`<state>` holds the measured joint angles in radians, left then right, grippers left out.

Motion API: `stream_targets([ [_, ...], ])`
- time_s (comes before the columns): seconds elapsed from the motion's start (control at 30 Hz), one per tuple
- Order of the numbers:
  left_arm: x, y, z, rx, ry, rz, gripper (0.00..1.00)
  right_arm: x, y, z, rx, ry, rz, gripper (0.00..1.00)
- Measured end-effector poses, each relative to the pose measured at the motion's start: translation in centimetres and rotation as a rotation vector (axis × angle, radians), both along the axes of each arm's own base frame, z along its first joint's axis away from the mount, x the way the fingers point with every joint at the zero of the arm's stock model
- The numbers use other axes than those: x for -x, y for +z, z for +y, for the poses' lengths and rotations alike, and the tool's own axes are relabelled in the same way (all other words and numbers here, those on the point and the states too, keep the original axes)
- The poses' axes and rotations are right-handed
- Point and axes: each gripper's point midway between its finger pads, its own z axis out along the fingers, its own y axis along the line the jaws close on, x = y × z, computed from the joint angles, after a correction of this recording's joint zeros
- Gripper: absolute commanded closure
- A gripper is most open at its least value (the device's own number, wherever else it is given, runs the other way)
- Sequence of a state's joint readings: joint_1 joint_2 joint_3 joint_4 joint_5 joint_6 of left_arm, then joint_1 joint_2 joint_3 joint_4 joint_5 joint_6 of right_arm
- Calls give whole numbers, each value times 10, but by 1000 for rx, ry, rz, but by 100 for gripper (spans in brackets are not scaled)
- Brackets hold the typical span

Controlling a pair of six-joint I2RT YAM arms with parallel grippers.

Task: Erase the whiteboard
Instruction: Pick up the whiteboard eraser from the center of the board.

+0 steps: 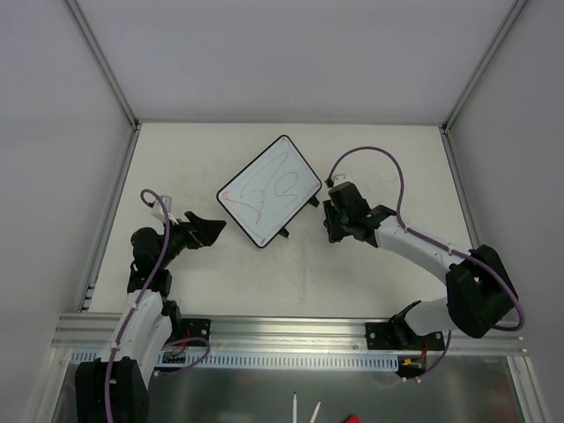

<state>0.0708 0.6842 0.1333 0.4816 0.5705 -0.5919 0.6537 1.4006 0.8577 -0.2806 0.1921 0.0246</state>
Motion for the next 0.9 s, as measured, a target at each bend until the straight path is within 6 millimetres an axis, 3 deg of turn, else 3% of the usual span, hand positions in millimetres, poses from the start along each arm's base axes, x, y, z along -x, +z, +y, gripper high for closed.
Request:
stream_targets([
  [0.1, 1, 10, -5, 4, -34, -50, 4, -6, 13, 11, -40, 18, -16, 100],
  [0.17, 1, 16, -7, 4, -55, -78, 12, -12, 27, 20, -74, 32, -36, 100],
  [0.27, 1, 18, -10, 0, -74, -94, 20, -25, 58, 37, -140, 55, -87, 100],
  [0.5, -4, -5, -14, 19, -112, -8, 18, -57, 116, 77, -261, 110, -173, 100],
  [0.7, -9, -15, -16, 34, -125, 31, 20, -82, 121, 99, -255, 147, -194, 100],
  [0.9, -13, -5, -18, 29, -146, -32, 22, -103, 112, 113, -223, 166, -195, 100],
])
